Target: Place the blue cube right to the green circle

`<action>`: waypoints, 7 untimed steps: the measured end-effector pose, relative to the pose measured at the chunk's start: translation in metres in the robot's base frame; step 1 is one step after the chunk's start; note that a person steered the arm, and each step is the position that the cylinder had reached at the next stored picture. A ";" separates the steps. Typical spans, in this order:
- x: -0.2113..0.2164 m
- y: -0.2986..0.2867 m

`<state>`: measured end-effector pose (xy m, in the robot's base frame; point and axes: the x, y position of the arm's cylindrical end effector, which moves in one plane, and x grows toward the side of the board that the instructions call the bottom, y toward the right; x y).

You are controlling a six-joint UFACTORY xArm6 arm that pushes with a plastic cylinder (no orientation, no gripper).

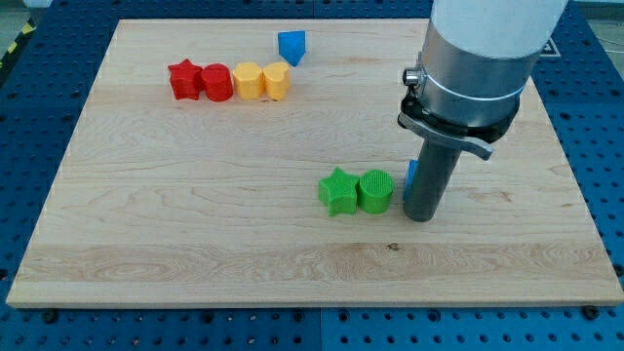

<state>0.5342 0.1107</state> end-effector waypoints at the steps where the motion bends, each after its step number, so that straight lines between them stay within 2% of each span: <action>1: 0.004 0.024; 2: -0.001 0.052; 5: -0.059 0.052; 7: -0.060 0.007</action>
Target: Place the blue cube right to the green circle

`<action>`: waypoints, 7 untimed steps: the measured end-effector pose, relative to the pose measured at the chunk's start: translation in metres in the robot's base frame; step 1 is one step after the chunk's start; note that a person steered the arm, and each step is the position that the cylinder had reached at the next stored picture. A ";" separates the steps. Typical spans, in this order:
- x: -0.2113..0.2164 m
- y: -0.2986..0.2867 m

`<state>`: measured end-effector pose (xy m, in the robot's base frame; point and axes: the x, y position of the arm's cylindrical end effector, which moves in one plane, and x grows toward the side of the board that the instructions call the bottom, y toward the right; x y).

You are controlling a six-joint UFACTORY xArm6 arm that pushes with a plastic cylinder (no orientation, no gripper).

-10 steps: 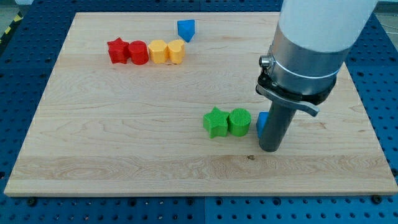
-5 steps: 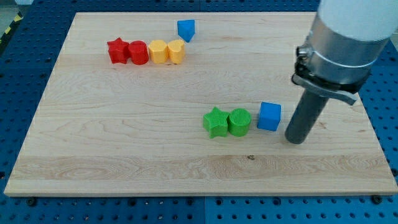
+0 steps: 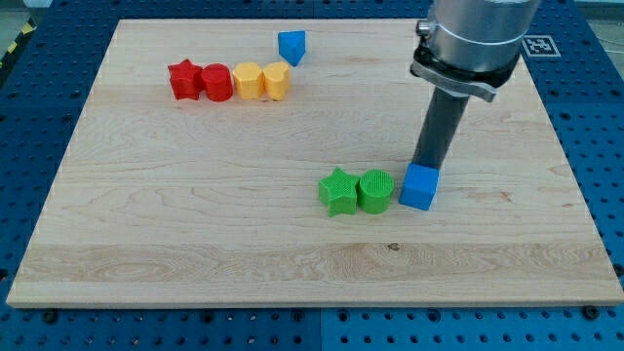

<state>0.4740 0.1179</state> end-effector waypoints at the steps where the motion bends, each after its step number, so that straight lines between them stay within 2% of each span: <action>1: 0.000 -0.009; 7: 0.000 -0.017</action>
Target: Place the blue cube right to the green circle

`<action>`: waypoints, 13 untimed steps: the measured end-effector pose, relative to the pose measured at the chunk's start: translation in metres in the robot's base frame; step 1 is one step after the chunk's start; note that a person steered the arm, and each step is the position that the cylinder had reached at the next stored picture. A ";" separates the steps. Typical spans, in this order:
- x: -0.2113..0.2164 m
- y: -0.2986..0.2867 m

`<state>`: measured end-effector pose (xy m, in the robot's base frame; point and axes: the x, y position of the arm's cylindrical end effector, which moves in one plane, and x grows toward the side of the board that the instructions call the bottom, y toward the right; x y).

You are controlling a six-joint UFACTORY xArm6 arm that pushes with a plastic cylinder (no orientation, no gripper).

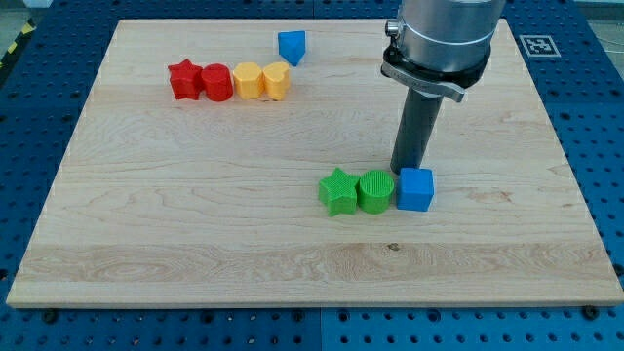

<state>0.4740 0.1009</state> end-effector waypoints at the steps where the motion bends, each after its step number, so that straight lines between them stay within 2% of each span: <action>1: 0.000 -0.001; 11: 0.004 -0.018; 13: -0.029 -0.018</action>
